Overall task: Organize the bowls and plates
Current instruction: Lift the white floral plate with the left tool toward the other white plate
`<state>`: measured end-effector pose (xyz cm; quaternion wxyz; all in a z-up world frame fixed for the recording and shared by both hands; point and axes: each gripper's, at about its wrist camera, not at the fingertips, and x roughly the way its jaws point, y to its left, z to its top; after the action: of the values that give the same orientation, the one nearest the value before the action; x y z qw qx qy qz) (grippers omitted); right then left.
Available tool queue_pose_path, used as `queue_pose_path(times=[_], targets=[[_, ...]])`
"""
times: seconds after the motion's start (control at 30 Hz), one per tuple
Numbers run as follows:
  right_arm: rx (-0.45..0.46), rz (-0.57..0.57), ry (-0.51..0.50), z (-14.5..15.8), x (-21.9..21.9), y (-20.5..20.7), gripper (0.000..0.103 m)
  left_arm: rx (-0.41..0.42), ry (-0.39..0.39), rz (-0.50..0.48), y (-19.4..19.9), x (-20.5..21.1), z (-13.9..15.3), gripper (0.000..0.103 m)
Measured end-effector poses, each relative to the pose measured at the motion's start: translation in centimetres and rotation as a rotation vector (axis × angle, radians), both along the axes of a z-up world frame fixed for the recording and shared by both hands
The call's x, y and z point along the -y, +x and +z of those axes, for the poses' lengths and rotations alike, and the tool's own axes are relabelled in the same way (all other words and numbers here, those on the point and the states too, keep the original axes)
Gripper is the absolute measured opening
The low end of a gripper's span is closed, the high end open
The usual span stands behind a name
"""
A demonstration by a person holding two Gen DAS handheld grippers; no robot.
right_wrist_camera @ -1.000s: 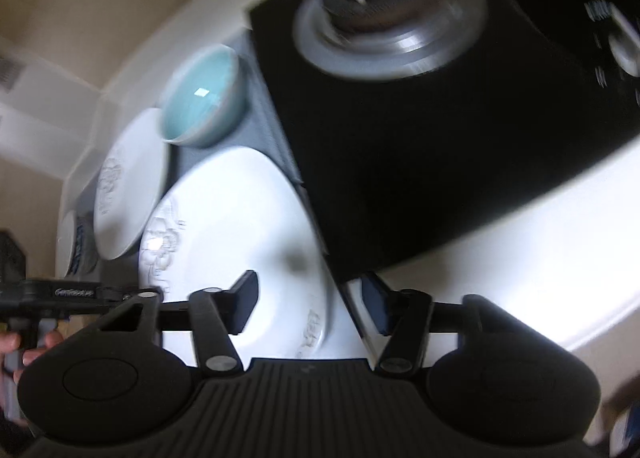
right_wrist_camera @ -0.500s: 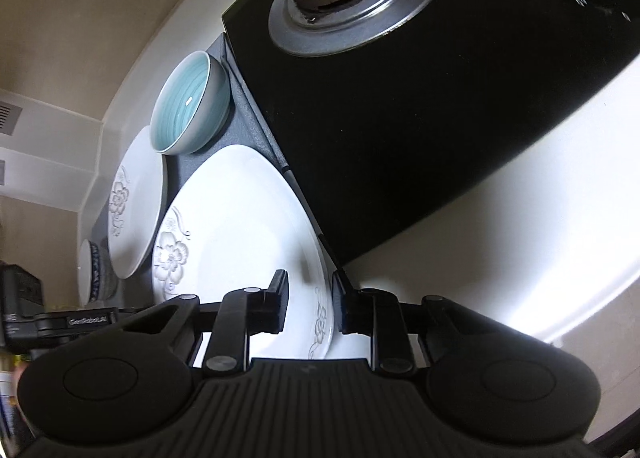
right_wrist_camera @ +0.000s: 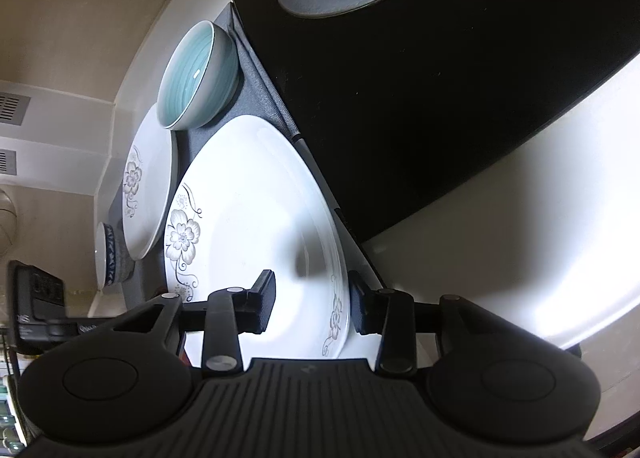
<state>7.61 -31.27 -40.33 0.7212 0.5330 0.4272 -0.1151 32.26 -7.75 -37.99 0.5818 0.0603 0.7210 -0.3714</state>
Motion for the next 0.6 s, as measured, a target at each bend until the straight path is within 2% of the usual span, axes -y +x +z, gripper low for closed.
queue_pose_path(times=[0.2, 0.27, 0.33, 0.37, 0.43, 0.53, 0.6], targets=[[0.005, -0.001, -0.014, 0.0, -0.5, 0.1, 0.051, -0.028, -0.002, 0.041, 0.7, -0.2, 0.1, 0.023], [-0.001, 0.022, -0.055, 0.6, -0.7, 0.0, 0.041, -0.01, -0.001, 0.034, 0.7, -0.5, 0.7, 0.019], [0.019, 0.014, -0.059, 1.1, -0.5, -0.5, 0.036, -0.002, -0.049, 0.031, 1.0, -0.9, 1.9, 0.019], [0.034, 0.007, -0.054, 1.2, -0.3, -0.8, 0.03, 0.001, -0.076, 0.032, 1.1, -1.3, 2.3, 0.019], [0.05, 0.004, -0.043, 1.1, 0.0, -1.3, 0.026, -0.018, -0.1, 0.043, 1.5, -1.6, 2.3, 0.019], [0.036, -0.007, -0.031, 0.6, -0.1, -1.4, 0.025, -0.059, -0.08, 0.062, 1.7, -1.8, 1.2, 0.019], [0.037, -0.009, -0.026, 0.5, -0.3, -1.3, 0.026, -0.043, -0.068, 0.068, 1.4, -1.6, 0.8, 0.019]])
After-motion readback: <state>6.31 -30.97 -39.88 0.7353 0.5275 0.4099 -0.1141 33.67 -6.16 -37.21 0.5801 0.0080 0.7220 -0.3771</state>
